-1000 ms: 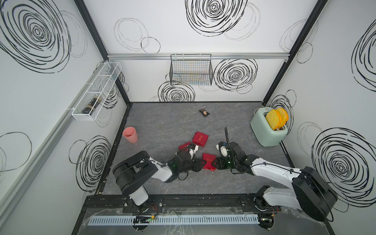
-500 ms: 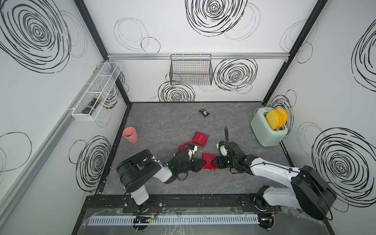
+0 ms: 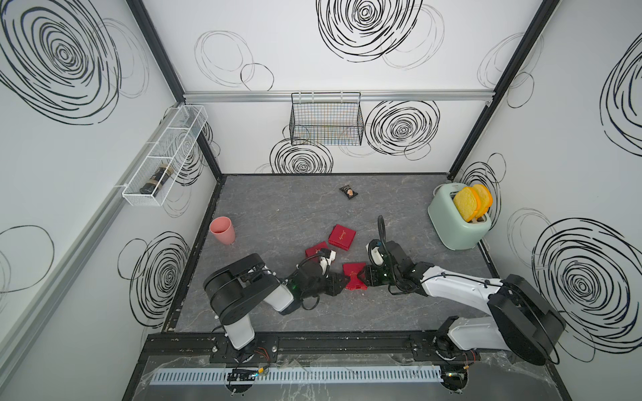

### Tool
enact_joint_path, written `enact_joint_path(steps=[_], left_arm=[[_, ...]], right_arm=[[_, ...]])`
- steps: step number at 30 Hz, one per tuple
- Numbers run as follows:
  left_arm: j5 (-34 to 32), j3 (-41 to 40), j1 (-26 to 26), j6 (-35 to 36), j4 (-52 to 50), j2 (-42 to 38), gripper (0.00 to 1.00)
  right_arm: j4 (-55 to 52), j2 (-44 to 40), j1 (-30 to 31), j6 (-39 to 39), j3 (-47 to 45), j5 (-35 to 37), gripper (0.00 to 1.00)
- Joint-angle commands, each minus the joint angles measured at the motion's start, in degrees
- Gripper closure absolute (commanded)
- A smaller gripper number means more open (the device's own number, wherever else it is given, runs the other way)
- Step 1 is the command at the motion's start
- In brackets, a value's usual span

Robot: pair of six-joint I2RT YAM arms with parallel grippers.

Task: Take the necklace out of the lift-off lid jewelry box
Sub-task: Close the lid on the jewelry box.

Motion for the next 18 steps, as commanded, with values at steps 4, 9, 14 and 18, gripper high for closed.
enact_joint_path(steps=[4,9,14,18], left_arm=[[2.12,-0.37,-0.45,2.26,-6.36,-0.58,0.48],[-0.94,1.69,-1.66,5.25,-14.64,-7.68,0.35],[-3.92,2.17,-1.81,7.55,-20.64,-14.76,0.19],[-6.96,2.27,-1.39,10.19,-28.08,-21.01,0.10]], right_arm=[[-2.46,0.22,1.13,-0.91,1.57,5.55,0.50],[-5.89,-2.28,1.13,-2.14,3.09,8.05,0.44],[-10.56,-4.10,1.11,-4.18,5.68,10.99,0.30],[-12.24,-4.87,1.13,-5.83,6.71,12.09,0.15]])
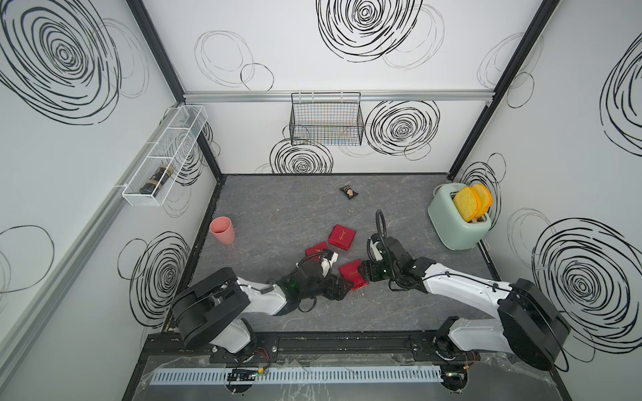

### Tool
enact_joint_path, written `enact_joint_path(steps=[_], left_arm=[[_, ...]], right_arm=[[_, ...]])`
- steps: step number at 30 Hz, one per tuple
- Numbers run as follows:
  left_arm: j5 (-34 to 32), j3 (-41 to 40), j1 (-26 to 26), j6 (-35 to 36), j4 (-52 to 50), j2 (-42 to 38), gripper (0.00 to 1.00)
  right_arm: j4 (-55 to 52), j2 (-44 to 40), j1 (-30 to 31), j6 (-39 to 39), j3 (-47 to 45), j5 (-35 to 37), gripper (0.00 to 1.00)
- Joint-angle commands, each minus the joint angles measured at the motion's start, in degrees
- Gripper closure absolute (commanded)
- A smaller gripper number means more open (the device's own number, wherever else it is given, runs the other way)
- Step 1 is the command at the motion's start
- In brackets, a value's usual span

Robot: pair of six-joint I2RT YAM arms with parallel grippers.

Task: Take the necklace out of the lift-off lid jewelry box
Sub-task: Close the lid on the jewelry box, then pick up the jewelry box from the center of the board.

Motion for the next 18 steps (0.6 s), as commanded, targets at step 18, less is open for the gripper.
enact_joint_path(steps=[18], left_arm=[[-11.80,-5.88,8.99,8.26,-28.91,-39.23,0.04]], right_arm=[[-11.57,3.30,10.61,-0.56,9.47,13.10,0.03]])
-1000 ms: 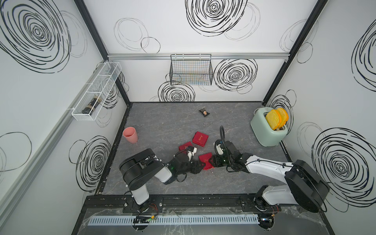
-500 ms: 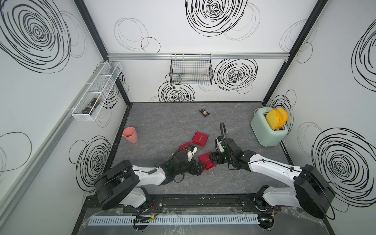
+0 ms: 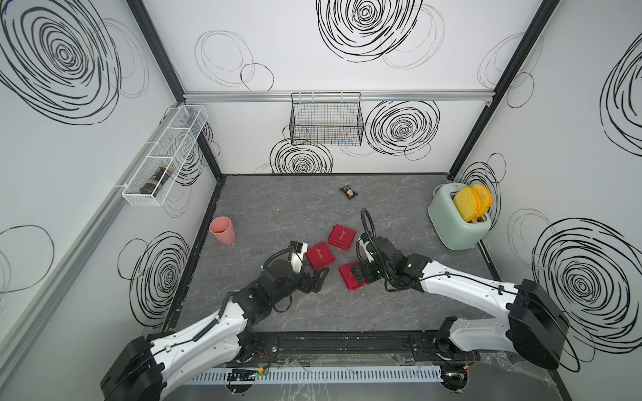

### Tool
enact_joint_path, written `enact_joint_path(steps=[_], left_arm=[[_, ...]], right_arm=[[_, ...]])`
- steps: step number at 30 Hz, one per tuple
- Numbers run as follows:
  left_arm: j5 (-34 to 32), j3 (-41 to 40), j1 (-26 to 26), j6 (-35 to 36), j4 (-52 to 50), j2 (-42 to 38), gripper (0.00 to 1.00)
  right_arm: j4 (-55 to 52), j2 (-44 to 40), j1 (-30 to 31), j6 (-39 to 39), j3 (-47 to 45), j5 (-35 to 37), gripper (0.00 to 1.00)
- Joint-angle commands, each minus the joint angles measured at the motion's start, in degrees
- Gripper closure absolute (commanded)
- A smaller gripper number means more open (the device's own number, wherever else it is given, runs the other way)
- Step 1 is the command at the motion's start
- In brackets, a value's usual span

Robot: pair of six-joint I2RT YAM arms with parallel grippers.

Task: Take the necklace out of the lift-off lid jewelry box
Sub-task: Pick up the jewelry box from the center of the board.

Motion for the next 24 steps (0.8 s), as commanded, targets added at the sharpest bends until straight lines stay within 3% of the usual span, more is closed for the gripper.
enact_joint_path(steps=[1,9,24], left_arm=[[-0.91,-1.07,0.41,0.61,-1.95,-1.71,0.04],[0.01,-1.11,0.50,0.68,-1.66,-0.97,0.04],[0.94,-1.19,0.41,1.17,-0.73,-0.35,0.04]], right_arm=[[-2.66,2.22,2.31,2.76,1.86,4.15,0.03],[-3.51,9.21,6.47,1.18,5.56,7.66,0.03],[-3.09,13.26,6.66,-1.96,6.23,8.98,0.03]])
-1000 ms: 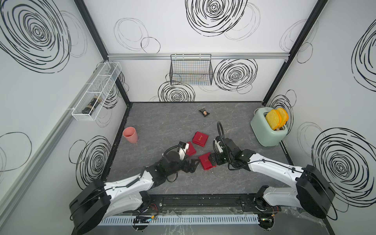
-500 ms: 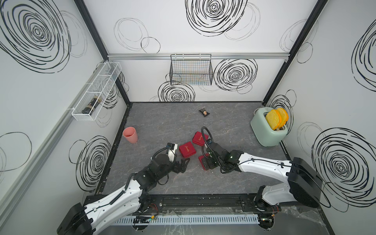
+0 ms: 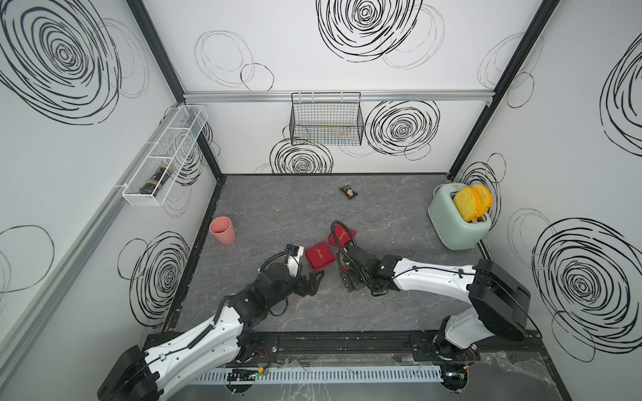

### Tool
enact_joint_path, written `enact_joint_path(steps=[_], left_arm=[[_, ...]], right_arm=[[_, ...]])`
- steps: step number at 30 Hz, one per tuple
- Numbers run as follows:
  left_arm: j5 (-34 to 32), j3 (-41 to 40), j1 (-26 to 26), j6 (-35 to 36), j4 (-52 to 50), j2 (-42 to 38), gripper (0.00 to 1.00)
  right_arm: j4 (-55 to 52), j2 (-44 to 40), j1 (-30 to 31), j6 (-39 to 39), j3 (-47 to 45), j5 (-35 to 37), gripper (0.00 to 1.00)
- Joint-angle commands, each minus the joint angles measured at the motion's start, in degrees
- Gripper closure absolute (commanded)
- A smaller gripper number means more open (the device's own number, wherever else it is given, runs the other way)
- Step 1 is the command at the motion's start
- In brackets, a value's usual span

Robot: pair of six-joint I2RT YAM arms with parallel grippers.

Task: Take the necklace out of the lift-off lid jewelry box
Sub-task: Pick up the jewelry box from the center of the board.

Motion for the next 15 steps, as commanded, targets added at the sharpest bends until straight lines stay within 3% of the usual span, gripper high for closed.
enact_joint_path(steps=[1,13,15], left_arm=[[0.42,-0.27,0.33,0.69,1.76,0.31,0.04],[0.47,-0.50,0.28,0.73,1.95,0.07,0.04],[0.56,-0.54,0.28,0.68,1.98,0.07,0.04]], right_arm=[[-0.27,0.33,-0.05,-0.87,0.63,0.02,0.03],[2.24,-0.61,-3.90,-2.18,-2.00,-5.28,0.00],[2.90,-1.06,-4.90,-2.32,-2.54,-6.95,0.05]])
